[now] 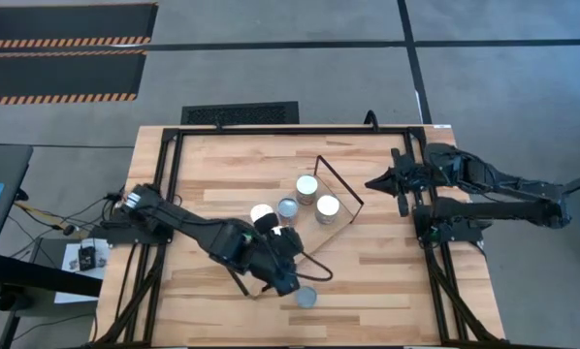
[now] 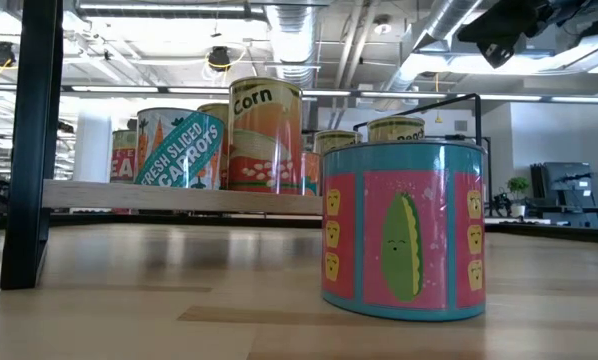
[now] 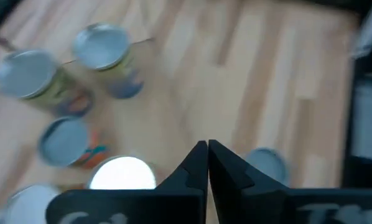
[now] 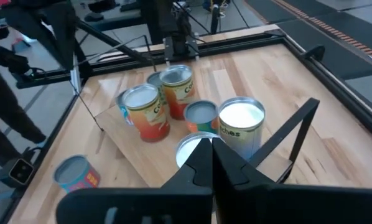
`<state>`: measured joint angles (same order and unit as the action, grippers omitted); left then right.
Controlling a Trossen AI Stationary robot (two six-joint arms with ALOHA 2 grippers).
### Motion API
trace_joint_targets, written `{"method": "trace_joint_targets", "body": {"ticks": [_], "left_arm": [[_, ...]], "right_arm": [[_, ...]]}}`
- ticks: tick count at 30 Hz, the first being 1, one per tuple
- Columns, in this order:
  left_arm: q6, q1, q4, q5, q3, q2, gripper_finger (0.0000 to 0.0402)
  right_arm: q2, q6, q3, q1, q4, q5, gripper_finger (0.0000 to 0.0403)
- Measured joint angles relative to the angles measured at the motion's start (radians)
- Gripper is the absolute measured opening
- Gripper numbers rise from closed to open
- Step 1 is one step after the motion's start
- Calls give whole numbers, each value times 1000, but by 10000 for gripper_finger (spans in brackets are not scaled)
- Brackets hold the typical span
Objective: Pick and place cans onto a shelf
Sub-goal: Put the canned peas on the shelf
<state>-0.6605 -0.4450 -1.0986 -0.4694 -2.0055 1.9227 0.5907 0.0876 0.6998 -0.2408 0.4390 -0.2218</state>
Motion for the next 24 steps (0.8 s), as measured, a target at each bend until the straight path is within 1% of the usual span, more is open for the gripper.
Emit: {"method": "trace_joint_targets", "body": {"ticks": [2,5,8,11,14,18,20,24], "left_arm": [[38,1,152,41,123,-78,0],[61,1,391,71,347,-214,0],[62,-1,605,72,566,-356,0],[63,-6,769,38,746,-493,0],[63,-14,850,-21,889,-614,0],[67,-22,881,-103,1026,-759,0],[78,-23,881,-132,1080,-822,0],[82,-23,882,-150,1176,-940,0]], "right_arm": [[1,38,0,57,-2,66,8],[10,82,0,141,2,148,8],[30,140,0,230,2,229,8],[63,203,1,327,2,312,8],[121,263,19,428,2,391,8],[227,341,57,558,-1,484,8],[289,380,79,616,6,512,8],[431,433,127,718,5,516,8]]}}
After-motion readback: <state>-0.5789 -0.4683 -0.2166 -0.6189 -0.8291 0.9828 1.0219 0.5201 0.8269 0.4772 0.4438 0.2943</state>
